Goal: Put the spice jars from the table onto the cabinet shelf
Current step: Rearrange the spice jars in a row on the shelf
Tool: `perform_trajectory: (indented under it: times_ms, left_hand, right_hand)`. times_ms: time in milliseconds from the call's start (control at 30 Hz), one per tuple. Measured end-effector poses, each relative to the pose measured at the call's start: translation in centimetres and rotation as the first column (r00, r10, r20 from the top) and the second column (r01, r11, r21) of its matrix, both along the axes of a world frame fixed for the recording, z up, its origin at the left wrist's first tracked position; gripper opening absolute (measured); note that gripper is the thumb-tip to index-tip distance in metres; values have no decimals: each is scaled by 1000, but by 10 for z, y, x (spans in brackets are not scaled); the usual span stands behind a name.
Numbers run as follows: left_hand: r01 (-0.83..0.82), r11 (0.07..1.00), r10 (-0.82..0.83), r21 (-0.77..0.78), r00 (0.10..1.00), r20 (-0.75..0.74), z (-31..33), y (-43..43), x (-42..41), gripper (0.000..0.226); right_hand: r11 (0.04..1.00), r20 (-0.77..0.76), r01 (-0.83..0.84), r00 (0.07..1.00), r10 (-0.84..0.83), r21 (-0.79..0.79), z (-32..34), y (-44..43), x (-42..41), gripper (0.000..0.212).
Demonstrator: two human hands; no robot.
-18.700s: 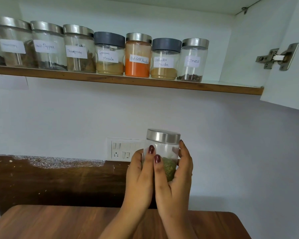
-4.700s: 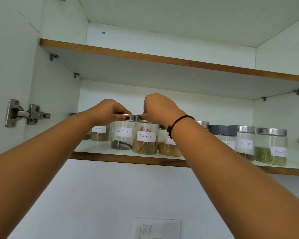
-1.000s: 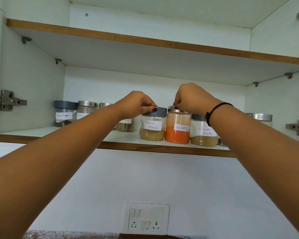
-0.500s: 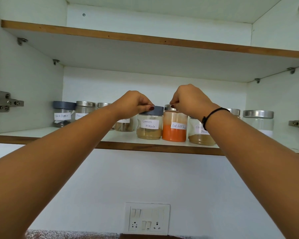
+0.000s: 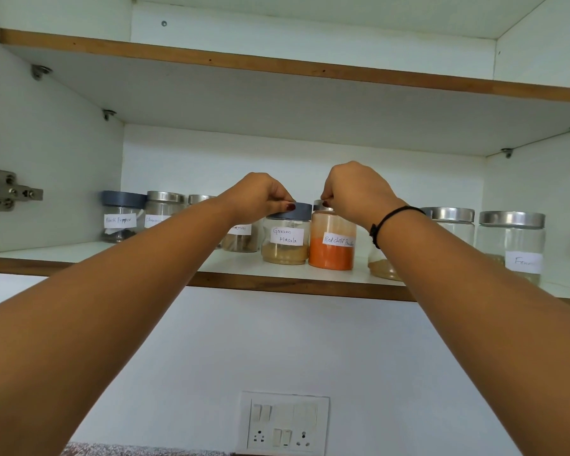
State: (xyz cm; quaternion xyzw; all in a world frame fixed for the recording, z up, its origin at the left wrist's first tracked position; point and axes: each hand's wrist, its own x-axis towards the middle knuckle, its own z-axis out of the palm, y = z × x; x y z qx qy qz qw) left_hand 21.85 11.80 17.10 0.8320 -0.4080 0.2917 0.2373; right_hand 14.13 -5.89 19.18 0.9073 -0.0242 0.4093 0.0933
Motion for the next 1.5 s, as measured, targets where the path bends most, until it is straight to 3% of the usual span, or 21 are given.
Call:
perform_trajectory:
  times_ms: [533, 1067, 1500]
  left_hand:
    - [-15, 999, 15, 29, 1000, -13, 6, -8, 45, 24]
    - [-33, 997, 33, 74, 999, -3, 10, -14, 77, 26]
    - [-123, 989, 109, 87, 983, 145, -4, -21, 85, 29]
  right_hand:
    - [995, 42, 75, 996, -72, -68, 0, 6, 43, 17]
    - [997, 60, 67, 996, -65, -34, -6, 0, 80, 17]
    - [999, 74, -19, 997, 16, 46, -20, -11, 95, 19]
